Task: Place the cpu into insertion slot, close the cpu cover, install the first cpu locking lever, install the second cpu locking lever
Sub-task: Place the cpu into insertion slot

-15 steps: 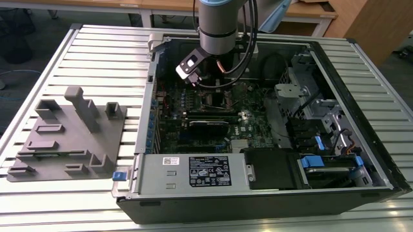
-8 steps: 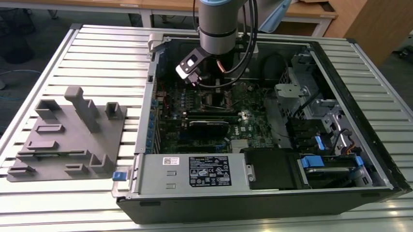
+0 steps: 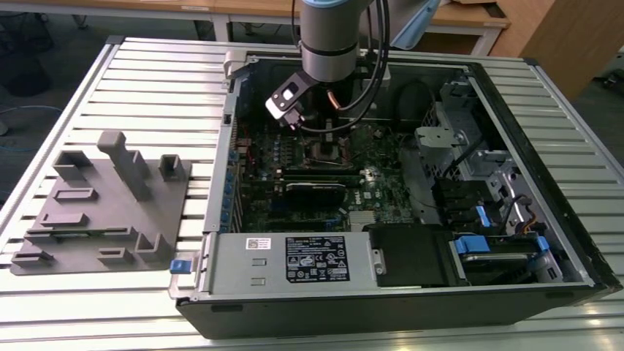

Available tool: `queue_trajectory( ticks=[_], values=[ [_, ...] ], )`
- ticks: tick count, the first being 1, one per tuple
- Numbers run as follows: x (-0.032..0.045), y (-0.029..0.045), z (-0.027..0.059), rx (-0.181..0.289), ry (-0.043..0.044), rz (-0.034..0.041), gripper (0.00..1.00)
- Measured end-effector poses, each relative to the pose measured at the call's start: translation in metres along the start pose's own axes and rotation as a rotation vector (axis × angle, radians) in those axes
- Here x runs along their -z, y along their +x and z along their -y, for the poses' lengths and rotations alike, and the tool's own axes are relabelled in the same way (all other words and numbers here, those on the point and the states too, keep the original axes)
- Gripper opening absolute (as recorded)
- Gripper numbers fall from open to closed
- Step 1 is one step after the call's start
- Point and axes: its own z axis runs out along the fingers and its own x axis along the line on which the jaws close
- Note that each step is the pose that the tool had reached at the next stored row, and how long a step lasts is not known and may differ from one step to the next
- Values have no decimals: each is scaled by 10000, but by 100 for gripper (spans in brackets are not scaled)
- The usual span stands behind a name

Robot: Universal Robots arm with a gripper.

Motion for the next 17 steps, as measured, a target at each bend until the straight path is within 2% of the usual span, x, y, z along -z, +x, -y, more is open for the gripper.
queue_trajectory(
  ticks=[3, 13, 14, 15, 17],
  values=[
    [3, 0, 0, 0, 0, 0, 12],
    [12, 0, -1, 0, 2, -1, 11],
    [11, 0, -2, 0, 52, 0, 11],
    [11, 0, -3, -3, 163, 5, 11],
    [12, 0, -3, -4, 189, 9, 11]
  ],
)
